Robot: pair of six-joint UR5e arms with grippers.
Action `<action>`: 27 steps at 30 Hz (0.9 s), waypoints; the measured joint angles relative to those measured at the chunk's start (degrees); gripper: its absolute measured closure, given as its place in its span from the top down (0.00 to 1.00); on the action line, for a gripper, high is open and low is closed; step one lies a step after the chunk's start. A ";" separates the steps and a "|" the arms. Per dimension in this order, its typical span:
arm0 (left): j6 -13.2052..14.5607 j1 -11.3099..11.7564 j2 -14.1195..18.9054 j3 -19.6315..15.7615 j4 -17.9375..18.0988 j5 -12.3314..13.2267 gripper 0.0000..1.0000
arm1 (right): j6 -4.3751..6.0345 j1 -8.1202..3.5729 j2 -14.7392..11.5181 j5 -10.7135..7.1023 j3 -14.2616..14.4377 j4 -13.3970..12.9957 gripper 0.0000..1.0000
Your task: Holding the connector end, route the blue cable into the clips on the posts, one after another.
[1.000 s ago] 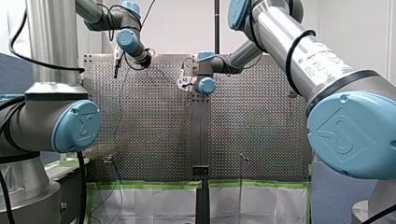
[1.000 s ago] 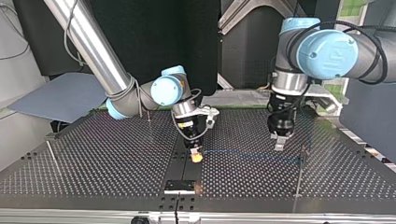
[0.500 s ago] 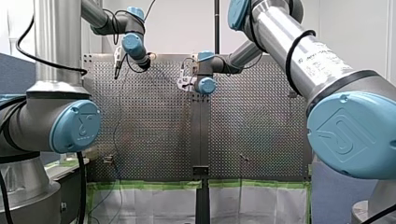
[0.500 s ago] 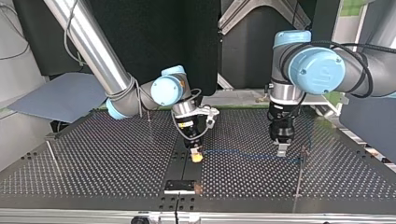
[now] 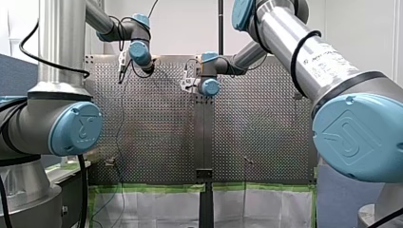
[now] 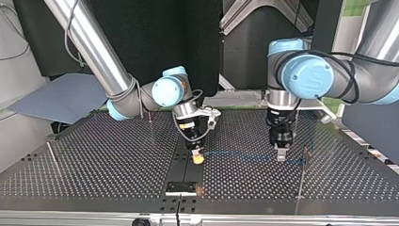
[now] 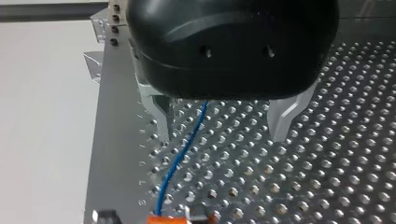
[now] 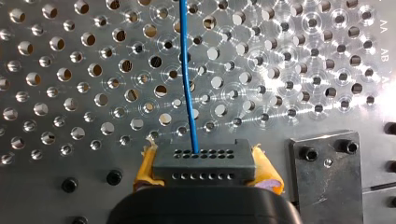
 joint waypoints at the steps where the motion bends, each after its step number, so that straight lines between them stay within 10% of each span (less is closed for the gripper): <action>1: 0.05 -0.10 0.00 0.00 0.19 -0.02 1.00 | 0.01 0.00 0.00 -0.02 0.00 0.00 0.00; 27: 2.80 -1.49 -3.28 4.37 0.11 -3.80 1.00 | 0.02 0.13 0.01 -0.16 0.00 0.10 0.00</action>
